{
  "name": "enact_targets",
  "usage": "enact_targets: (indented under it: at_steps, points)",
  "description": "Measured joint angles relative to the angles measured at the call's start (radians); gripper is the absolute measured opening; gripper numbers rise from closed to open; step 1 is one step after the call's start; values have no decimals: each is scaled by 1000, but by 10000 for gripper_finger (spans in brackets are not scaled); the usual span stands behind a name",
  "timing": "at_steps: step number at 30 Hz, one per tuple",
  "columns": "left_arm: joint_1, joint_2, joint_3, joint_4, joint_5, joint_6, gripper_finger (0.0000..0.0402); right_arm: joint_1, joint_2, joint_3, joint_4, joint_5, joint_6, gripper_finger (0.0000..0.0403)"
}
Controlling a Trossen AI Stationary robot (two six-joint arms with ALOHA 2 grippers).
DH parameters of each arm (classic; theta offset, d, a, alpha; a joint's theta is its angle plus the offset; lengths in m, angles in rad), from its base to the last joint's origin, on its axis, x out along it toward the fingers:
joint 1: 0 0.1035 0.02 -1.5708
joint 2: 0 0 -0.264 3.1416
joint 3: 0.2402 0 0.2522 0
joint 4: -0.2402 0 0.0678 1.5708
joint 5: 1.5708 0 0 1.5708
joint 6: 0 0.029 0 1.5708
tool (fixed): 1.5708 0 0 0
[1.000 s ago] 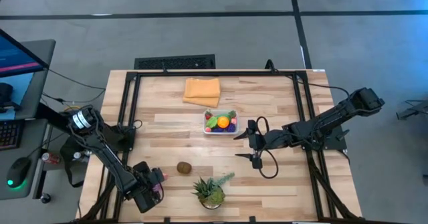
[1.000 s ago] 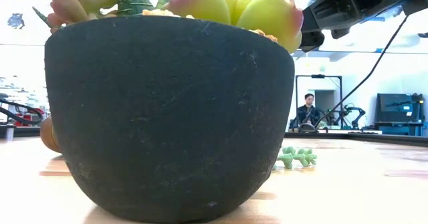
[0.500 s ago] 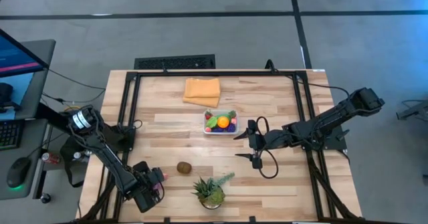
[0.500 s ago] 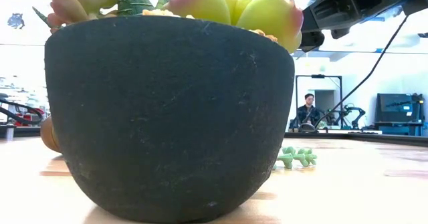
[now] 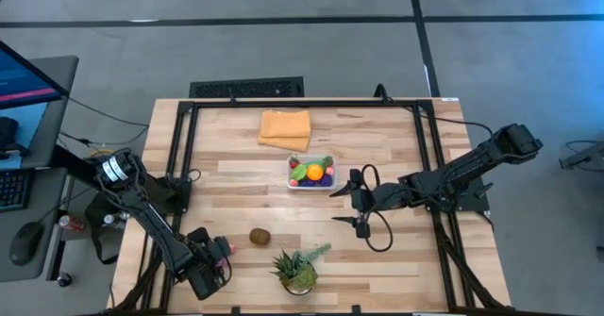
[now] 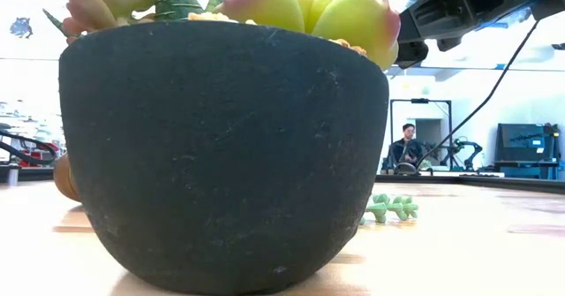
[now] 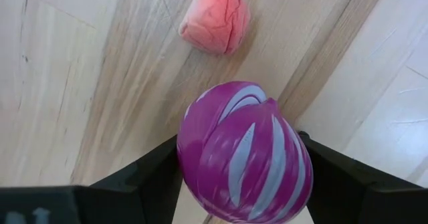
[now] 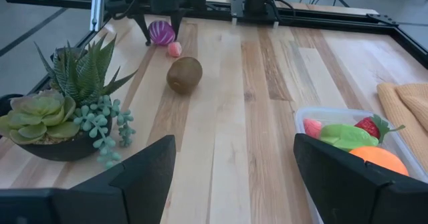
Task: Pick and placing Produce into tupperware
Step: Put the purple onion into the transparent container
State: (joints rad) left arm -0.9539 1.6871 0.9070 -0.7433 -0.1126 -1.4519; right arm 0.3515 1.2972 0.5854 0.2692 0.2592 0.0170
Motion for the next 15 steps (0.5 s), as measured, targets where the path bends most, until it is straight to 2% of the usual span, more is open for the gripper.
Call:
enact_targets:
  at_steps: [8,15]
  points:
    - [4,0,36,-23,3,41,243,0,0,0,0,0,0,296]
    - [7,0,101,-129,-25,61,243,0,0,0,0,0,1,296]
